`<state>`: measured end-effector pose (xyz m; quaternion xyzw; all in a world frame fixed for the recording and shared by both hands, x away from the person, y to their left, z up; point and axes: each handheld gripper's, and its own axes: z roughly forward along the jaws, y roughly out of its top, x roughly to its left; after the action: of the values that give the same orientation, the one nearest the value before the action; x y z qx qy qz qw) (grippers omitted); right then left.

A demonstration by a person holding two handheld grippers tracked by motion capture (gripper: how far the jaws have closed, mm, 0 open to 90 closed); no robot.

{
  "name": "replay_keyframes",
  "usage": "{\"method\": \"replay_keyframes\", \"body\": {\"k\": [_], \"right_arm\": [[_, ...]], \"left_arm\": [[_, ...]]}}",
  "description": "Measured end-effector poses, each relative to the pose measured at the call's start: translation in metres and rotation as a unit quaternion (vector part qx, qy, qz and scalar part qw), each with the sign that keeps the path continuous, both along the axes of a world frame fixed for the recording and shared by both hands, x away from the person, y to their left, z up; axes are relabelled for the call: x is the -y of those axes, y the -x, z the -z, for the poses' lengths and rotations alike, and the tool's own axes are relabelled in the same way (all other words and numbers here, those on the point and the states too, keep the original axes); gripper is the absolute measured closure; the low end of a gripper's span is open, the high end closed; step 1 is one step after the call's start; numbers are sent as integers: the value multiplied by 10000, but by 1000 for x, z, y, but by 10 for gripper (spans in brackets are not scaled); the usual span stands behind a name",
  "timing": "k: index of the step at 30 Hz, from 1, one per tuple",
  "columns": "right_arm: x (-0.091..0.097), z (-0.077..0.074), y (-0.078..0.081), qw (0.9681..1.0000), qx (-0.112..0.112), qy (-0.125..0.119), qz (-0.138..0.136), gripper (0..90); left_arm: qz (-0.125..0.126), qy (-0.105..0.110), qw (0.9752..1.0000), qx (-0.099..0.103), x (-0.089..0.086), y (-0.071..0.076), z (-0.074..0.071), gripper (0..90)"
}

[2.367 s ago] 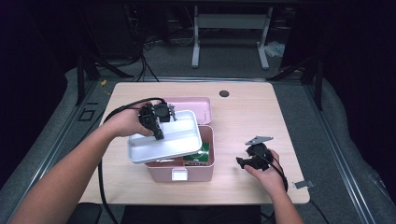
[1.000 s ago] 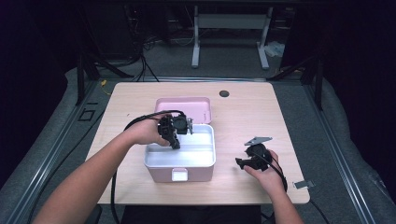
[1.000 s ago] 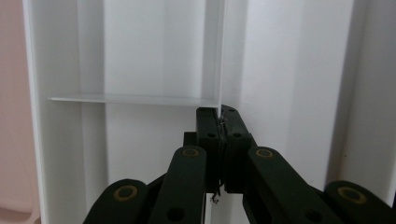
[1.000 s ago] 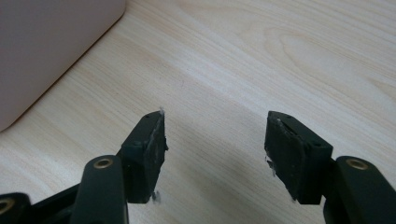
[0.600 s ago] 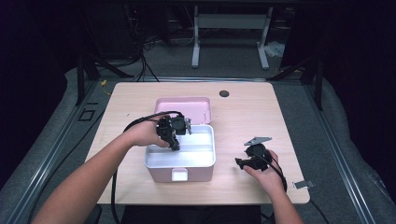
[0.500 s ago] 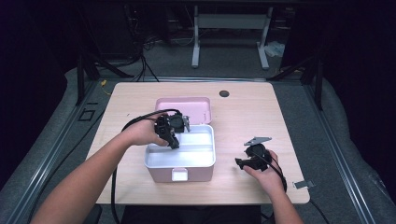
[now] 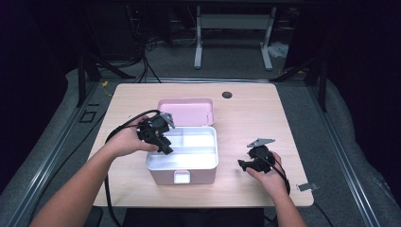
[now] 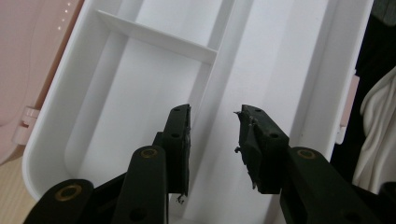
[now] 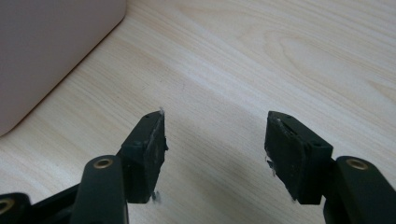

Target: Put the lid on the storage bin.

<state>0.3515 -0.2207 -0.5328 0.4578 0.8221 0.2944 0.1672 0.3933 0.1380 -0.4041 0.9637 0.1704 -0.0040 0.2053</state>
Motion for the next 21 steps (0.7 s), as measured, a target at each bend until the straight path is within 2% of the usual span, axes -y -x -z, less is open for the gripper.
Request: {"method": "replay_keyframes", "body": {"k": [1, 6, 7, 9, 11, 13, 15, 16, 21], "right_arm": [[0, 0, 0, 10000, 14, -2, -5, 379], [-1, -1, -1, 10000, 40, 18, 6, 379], [-2, -1, -1, 10000, 38, 16, 4, 378], [-2, -2, -2, 10000, 40, -15, -19, 379], [-2, -4, -3, 9999, 58, -96, 46, 384], [-3, -6, -4, 9997, 45, -224, 28, 402], [-4, -10, -6, 9996, 54, -290, 46, 439], [-5, -12, -8, 9994, 44, -344, 26, 454], [-10, -20, -13, 9994, 41, -345, -69, 463]], "left_arm": [[-69, 98, 9999, -6, -3, 1, 1, 637], [-161, 318, 9994, -36, -7, 9, 7, 623], [-177, 302, 9994, -61, -7, 11, 9, 625], [-219, 239, 9995, 23, -7, 14, 13, 644], [-251, 252, 9994, -6, -7, 15, 17, 680], [-264, 255, 9993, -46, -6, 15, 20, 701], [-264, 133, 9996, 48, -3, 14, 22, 718], [-268, 142, 9995, 38, -2, 14, 23, 733], [-211, 115, 9997, 78, 0, 16, 25, 747]]}}
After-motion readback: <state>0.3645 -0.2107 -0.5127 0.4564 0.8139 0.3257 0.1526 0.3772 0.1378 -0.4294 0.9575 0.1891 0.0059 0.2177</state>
